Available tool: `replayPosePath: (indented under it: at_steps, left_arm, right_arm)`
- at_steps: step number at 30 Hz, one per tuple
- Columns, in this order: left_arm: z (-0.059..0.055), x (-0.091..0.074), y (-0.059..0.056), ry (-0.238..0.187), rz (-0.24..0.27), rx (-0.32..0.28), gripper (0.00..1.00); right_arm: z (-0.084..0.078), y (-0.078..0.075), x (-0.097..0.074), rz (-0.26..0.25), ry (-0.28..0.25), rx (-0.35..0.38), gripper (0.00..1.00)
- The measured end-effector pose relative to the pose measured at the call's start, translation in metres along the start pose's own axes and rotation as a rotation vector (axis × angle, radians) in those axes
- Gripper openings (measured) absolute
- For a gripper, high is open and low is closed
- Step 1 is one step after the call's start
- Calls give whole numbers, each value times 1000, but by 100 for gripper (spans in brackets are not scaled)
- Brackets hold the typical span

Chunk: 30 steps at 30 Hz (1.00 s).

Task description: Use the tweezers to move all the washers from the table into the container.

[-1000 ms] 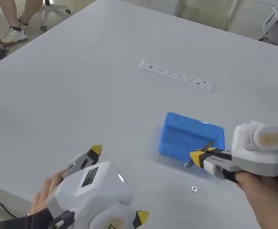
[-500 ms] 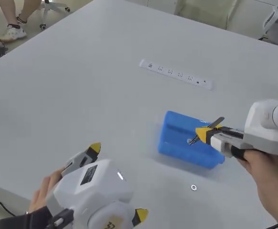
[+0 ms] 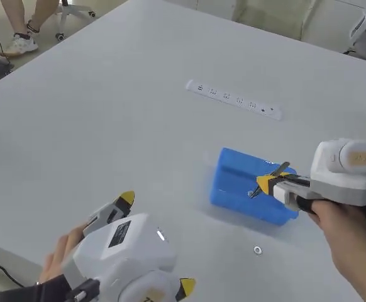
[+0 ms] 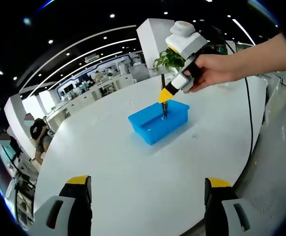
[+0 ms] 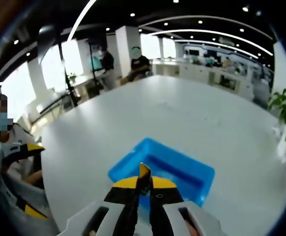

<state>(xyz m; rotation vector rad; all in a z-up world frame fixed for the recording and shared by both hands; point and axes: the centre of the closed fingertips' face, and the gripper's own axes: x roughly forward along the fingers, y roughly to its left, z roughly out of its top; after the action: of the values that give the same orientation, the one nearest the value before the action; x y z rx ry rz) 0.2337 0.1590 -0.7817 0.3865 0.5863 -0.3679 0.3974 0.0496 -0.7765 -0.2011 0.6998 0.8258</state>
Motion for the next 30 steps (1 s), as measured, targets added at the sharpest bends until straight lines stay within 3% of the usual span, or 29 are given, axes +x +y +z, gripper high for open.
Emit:
replayPosePath:
  at_steps: [13, 30]
  left_arm:
    - [-1, 1, 0, 6, -1, 3, 97]
    - [-3, 1, 1, 18, 3, 4, 97]
  right_arm:
    - [-18, -1, 27, 14, 66, -3, 3]
    - [-22, 0, 29, 20, 89, 7, 4]
